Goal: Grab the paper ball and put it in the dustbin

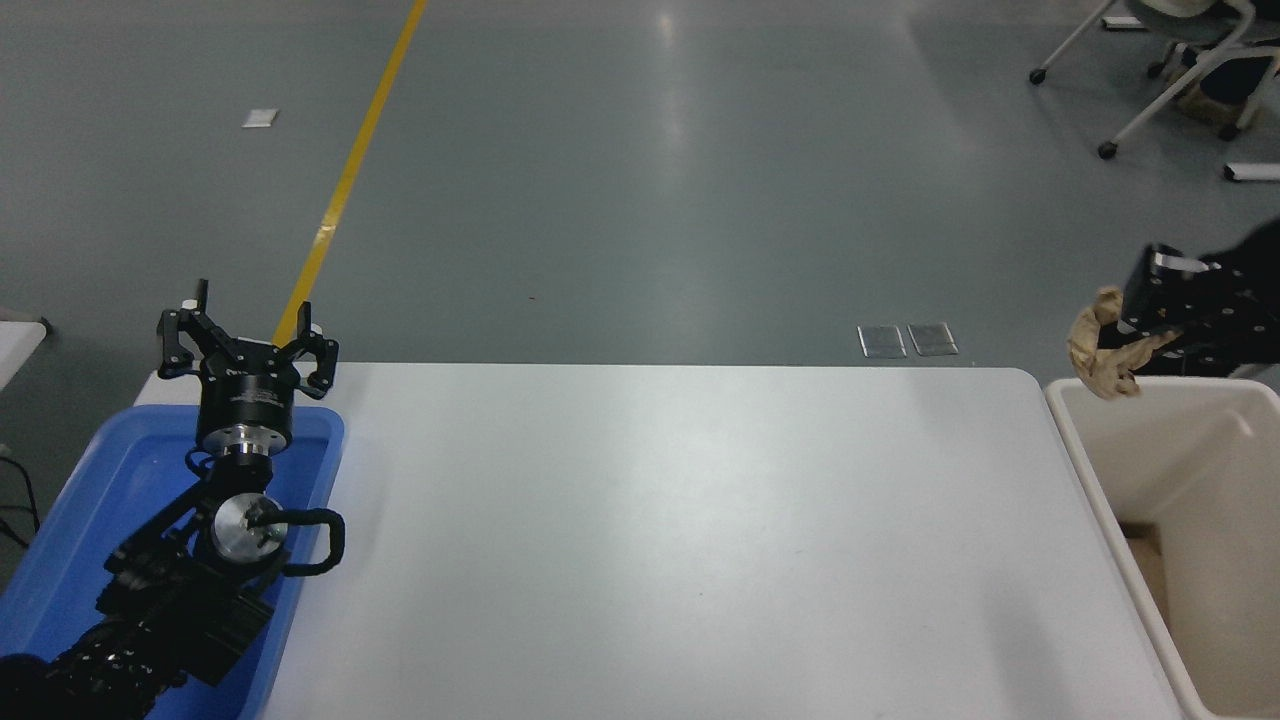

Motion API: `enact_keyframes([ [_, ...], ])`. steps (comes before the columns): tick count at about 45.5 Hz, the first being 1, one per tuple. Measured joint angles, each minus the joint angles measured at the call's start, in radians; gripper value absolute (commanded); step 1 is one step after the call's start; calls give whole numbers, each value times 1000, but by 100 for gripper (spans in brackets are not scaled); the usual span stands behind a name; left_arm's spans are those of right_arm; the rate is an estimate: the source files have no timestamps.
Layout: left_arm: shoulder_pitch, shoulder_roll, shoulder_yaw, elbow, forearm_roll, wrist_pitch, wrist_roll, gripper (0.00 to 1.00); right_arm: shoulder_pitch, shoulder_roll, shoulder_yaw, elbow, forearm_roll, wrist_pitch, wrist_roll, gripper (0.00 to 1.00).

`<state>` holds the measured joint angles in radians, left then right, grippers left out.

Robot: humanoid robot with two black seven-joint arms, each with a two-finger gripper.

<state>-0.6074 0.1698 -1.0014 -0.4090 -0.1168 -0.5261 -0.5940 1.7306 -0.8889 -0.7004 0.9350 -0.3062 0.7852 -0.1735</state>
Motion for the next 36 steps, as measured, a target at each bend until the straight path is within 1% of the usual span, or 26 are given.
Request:
enact_keyframes([
  [7,0,0,0,1,0,0,-1,99,-181,60,80,-176,0,-3,1,0],
  [13,0,0,0,1,-1,0,-1,99,-339,130,122,-317,6,-69,1,0],
  [27,0,0,0,1,-1,0,-1,99,-683,342,157,-658,14,-310,-2,0],
  [36,0,0,0,1,-1,0,-1,99,-818,424,162,-749,15,-489,-7,0],
])
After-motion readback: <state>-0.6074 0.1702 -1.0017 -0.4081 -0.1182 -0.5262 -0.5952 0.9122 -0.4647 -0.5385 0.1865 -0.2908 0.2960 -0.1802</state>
